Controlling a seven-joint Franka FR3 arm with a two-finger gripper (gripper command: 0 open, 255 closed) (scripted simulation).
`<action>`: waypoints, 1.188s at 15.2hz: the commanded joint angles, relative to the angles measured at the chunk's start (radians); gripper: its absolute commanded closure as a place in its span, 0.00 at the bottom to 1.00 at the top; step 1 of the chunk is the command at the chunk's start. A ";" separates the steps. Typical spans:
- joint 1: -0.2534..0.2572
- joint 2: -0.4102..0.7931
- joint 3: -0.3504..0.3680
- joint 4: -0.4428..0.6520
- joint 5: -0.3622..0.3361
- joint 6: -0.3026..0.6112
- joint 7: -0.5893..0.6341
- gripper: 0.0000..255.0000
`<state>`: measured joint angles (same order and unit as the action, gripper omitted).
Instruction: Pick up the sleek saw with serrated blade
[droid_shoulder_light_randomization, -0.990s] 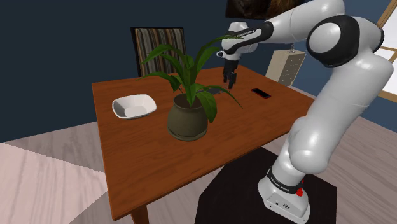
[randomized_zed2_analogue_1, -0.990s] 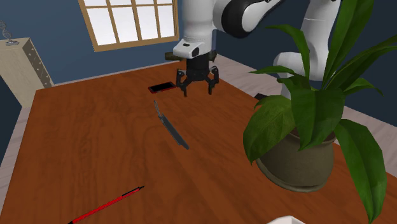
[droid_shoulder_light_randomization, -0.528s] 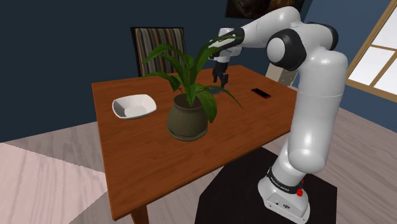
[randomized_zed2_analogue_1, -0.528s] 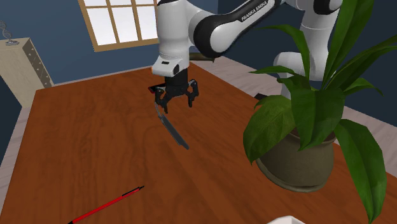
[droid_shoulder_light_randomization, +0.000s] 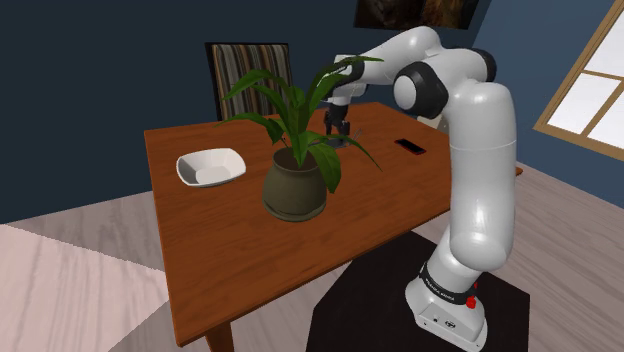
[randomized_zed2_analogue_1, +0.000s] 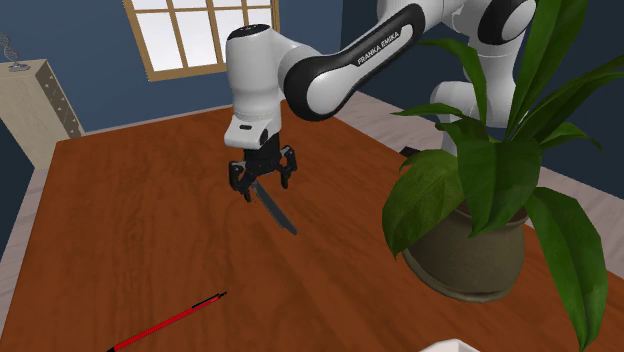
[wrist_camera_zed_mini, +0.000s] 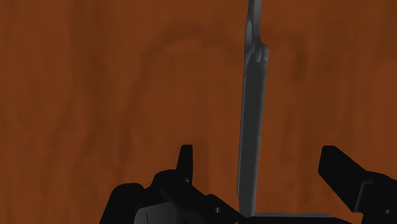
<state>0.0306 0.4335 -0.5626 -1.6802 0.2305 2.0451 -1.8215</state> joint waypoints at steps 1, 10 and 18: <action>-0.001 0.007 0.003 -0.017 0.006 0.023 -0.005 0.00; -0.003 0.018 0.007 -0.026 0.013 0.042 -0.008 1.00; 0.001 -0.005 -0.001 -0.001 -0.003 -0.003 0.000 1.00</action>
<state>0.0316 0.4316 -0.5625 -1.6899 0.2307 2.0535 -1.8236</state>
